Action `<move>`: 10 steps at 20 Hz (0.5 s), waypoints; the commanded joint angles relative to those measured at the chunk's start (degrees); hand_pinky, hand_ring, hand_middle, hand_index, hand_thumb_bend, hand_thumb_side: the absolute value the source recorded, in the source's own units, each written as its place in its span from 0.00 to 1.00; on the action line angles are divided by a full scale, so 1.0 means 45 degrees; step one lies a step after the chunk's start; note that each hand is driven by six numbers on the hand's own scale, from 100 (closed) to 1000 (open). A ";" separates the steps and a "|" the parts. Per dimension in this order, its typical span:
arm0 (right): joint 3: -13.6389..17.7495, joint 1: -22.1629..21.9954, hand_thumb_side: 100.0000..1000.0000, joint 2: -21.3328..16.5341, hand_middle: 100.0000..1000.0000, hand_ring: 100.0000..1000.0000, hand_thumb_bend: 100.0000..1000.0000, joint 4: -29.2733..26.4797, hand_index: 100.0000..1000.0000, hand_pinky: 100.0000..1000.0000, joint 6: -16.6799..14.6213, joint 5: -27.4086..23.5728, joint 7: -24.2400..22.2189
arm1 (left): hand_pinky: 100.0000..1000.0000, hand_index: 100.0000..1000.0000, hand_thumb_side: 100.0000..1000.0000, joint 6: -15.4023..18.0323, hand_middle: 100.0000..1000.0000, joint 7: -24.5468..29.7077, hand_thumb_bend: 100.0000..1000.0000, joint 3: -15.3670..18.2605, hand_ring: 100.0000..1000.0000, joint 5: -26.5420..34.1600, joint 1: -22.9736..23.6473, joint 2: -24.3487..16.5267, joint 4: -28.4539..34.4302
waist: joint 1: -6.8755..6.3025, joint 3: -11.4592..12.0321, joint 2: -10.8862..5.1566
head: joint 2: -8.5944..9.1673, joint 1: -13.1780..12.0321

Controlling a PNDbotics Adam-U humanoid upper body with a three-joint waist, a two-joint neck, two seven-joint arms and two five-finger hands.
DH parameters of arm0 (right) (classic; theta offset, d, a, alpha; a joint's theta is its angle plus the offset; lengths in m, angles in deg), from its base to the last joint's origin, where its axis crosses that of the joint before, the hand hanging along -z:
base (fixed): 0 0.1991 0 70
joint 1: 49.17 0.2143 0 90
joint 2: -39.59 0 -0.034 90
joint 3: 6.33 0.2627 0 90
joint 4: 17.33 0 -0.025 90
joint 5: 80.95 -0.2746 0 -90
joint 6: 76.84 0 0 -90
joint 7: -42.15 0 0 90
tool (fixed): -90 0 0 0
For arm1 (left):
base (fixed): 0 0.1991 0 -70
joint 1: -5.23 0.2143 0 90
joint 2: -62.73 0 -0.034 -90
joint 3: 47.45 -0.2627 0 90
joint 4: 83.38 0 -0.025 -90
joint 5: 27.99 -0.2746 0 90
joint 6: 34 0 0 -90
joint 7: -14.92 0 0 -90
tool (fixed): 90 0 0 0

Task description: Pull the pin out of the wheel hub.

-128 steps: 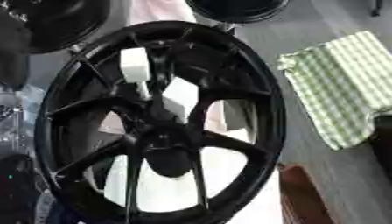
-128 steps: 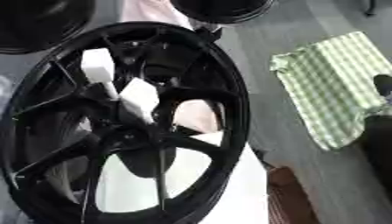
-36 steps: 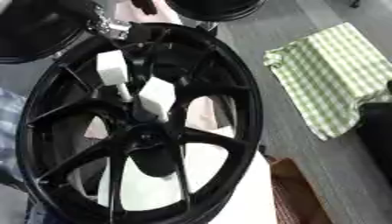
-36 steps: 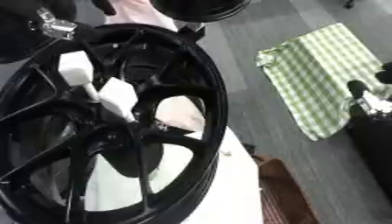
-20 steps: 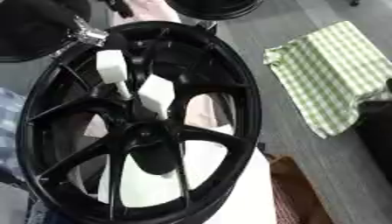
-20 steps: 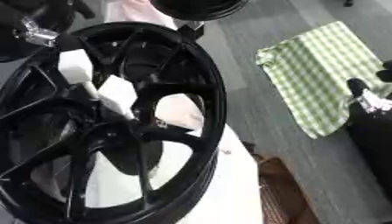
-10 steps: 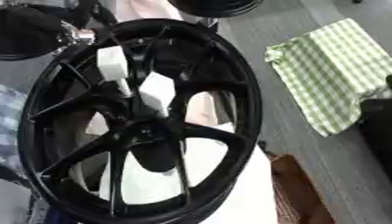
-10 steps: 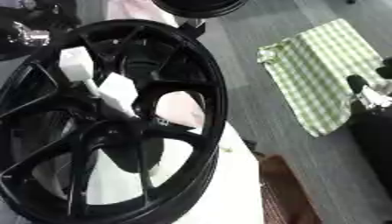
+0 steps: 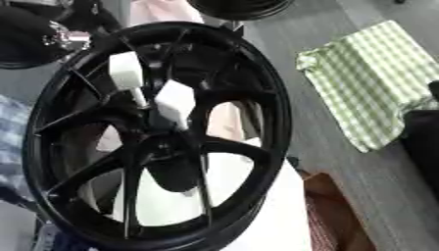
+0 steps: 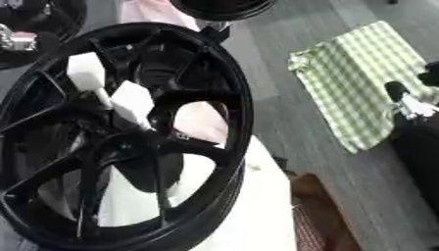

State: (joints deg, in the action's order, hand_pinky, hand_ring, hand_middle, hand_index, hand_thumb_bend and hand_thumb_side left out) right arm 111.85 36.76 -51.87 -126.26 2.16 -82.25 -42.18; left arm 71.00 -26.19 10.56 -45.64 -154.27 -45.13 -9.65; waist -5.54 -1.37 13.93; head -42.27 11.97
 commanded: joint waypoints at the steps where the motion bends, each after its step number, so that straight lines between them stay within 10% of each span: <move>1: 0.0114 0.0011 0.16 -0.0259 0.53 0.57 0.62 -0.0110 0.75 0.64 0.0015 0.0133 0.0020 | 0.95 0.91 1.00 0.0530 0.75 0.0682 0.28 0.0089 0.86 -0.0126 -0.0169 -0.0427 0.0152 | 0.0082 -0.0016 -0.0312 | -0.0038 0.0062; 10: 0.0106 0.0030 0.16 -0.0215 0.53 0.57 0.62 -0.0074 0.75 0.64 0.0019 0.0149 -0.0044 | 0.95 0.94 1.00 -0.0201 0.76 0.0682 0.31 -0.0078 0.87 -0.0205 -0.0267 -0.0312 0.0265 | 0.0082 -0.0064 -0.0285 | -0.0071 0.0061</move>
State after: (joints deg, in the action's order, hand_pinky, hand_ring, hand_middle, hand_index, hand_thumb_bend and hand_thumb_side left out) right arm 111.86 36.76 -51.85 -126.13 2.24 -81.98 -42.25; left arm 69.35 -24.54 9.57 -46.23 -154.15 -45.13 -9.29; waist -5.54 -1.62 13.93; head -42.39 12.20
